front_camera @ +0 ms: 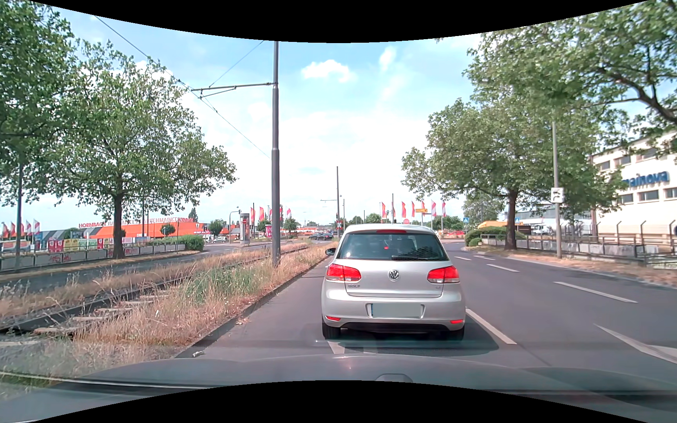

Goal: Follow the waypoints while adhering to traffic rules and regulations

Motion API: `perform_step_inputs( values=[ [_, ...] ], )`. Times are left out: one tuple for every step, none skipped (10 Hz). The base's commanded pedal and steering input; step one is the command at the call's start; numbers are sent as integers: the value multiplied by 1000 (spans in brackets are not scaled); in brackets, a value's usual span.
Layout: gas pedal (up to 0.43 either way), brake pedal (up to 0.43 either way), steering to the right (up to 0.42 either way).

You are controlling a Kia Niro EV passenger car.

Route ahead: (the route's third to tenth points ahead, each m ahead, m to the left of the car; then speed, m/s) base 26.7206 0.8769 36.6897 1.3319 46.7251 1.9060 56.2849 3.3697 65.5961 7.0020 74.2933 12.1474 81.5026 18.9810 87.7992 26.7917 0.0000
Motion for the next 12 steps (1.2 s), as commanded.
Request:
perform_step_inputs(
  values=[
    [0, 226, -1],
    [0, 226, -1],
    [0, 226, -1],
    [0, 213, -1],
    [0, 195, -1],
    [0, 152, -1],
    [0, 67, -1],
    [0, 37, -1],
    [0, 18, -1],
    [0, 6, -1],
    [0, 6, -1],
    [0, 24, -1]
  ],
)
